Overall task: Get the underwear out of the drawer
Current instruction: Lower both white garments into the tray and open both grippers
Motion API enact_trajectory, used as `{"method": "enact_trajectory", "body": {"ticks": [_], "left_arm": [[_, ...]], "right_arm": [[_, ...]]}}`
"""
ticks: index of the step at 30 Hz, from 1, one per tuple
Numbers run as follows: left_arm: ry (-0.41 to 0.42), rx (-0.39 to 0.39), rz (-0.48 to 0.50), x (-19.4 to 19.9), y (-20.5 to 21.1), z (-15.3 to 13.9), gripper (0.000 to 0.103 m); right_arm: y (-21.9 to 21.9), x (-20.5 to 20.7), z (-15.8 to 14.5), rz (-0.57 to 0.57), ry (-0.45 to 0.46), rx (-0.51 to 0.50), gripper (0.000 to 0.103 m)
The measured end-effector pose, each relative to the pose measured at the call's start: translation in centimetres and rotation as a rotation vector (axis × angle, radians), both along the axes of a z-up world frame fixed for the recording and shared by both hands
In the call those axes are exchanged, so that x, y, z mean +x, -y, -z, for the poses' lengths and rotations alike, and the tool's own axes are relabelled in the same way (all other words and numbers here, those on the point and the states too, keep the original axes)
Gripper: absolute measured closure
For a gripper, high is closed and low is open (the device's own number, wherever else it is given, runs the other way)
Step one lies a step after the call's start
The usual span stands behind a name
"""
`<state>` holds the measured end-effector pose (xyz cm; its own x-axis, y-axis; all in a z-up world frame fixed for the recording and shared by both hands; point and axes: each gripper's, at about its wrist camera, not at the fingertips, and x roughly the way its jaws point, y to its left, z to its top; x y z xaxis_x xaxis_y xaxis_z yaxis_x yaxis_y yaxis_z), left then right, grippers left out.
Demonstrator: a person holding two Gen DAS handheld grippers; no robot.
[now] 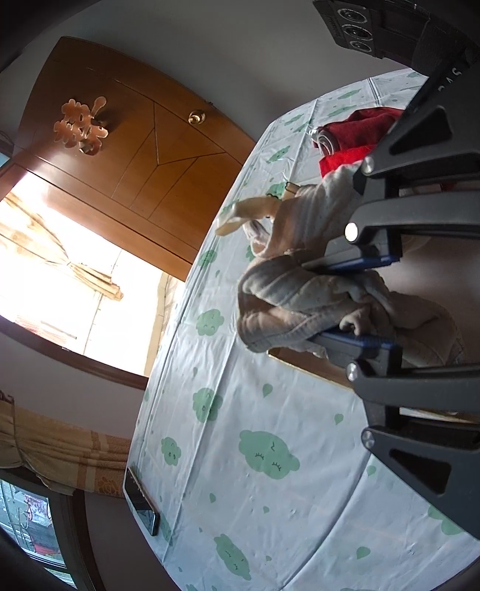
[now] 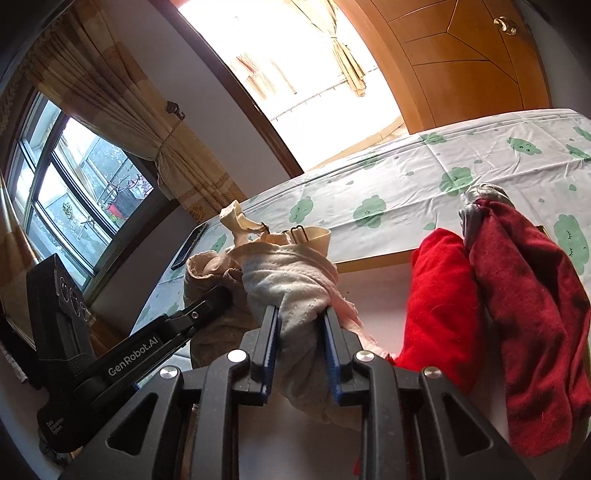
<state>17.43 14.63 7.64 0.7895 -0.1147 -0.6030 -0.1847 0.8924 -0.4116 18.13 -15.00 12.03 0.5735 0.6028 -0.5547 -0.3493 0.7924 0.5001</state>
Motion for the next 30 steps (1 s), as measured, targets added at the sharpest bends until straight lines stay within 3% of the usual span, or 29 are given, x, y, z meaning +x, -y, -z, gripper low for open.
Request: {"method": "enact_trajectory", "body": {"ticks": [2, 7, 12, 22, 30], "left_arm": [[0.006, -0.003, -0.002, -0.1, -0.1, 0.0, 0.068], [0.031, 0.022, 0.006, -0.4, 0.1, -0.5, 0.068], [0.063, 0.085, 0.018, -1.1, 1.1, -1.4, 0.068], [0.109, 0.188, 0.014, -2.6, 2.7, -2.1, 0.064], [0.111, 0.169, -0.004, -3.3, 2.0, -1.3, 0.063]], "right_arm": [[0.2, 0.0, 0.1, 0.007, 0.018, -0.011, 0.067], [0.7, -0.1, 0.2, 0.005, 0.018, 0.015, 0.065], [0.5, -0.6, 0.0, -0.002, 0.042, -0.005, 0.051], [0.5, -1.9, -0.3, -0.009, 0.098, -0.029, 0.044], [0.2, -3.1, -0.7, -0.015, 0.157, -0.044, 0.040]]}}
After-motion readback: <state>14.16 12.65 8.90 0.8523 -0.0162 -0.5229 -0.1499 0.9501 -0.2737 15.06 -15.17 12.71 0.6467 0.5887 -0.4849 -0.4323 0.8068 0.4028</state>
